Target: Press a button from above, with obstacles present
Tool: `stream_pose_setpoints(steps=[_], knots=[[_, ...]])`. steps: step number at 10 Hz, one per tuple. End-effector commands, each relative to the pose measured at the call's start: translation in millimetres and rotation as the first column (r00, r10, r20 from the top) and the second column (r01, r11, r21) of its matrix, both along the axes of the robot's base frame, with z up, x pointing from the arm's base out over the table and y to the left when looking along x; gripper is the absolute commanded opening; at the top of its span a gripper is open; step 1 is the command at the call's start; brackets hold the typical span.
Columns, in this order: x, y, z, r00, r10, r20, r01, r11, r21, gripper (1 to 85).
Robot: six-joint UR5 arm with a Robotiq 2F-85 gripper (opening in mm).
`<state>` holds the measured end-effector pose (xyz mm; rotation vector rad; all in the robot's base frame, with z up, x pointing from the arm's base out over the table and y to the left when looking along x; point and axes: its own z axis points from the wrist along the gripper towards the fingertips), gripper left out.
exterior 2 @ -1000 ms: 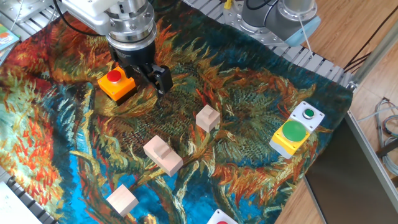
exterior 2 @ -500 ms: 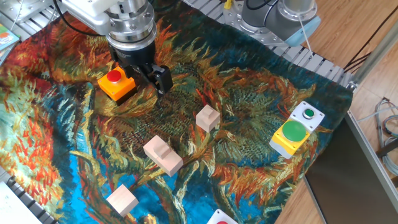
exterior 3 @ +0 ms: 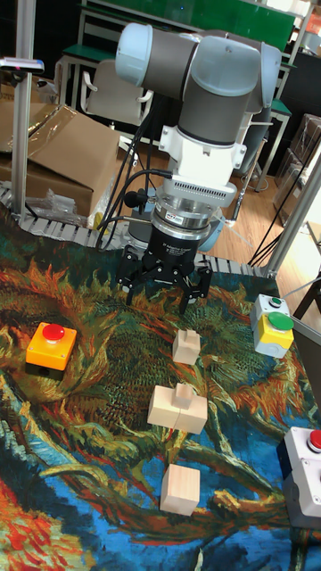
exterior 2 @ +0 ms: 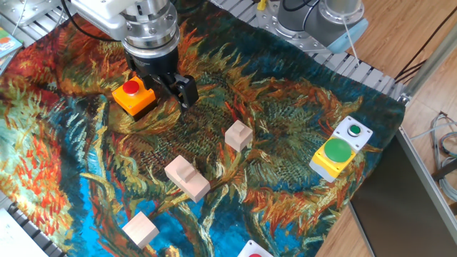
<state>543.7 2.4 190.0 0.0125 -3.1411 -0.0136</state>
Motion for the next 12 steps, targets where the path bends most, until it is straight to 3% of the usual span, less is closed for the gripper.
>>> stream_pose_setpoints(steps=[1, 2, 3, 4, 6, 9, 10, 11, 12], knots=[[-0.1, 2.2, 0.0, 1.0, 0.0, 0.0, 0.0, 1.0, 0.0, 84.0], [82.3, -9.5, 13.9, 0.933, 0.199, 0.3, -0.174, 0.979, -0.109, 1.3], [82.7, -5.5, 12.8, 0.941, 0.15, 0.302, -0.127, 0.987, -0.096, 1.3], [77.3, -11.2, 11.2, 0.951, 0.14, 0.275, -0.109, 0.986, -0.124, 1.3], [76.0, -7.7, 10.9, 0.953, 0.13, 0.272, -0.105, 0.989, -0.105, 1.3], [82.1, -5.1, 12.9, 0.952, 0.086, 0.295, -0.071, 0.995, -0.063, 1.3], [94.6, -2.8, 14.6, 0.94, -0.02, 0.34, 0.027, 1.0, -0.016, 1.3], [85.0, -2.8, 11.0, 0.952, 0.059, 0.302, -0.049, 0.998, -0.04, 1.3], [62.0, -5.8, 2.4, 0.978, -0.02, 0.208, 0.027, 0.999, -0.03, 1.3]])
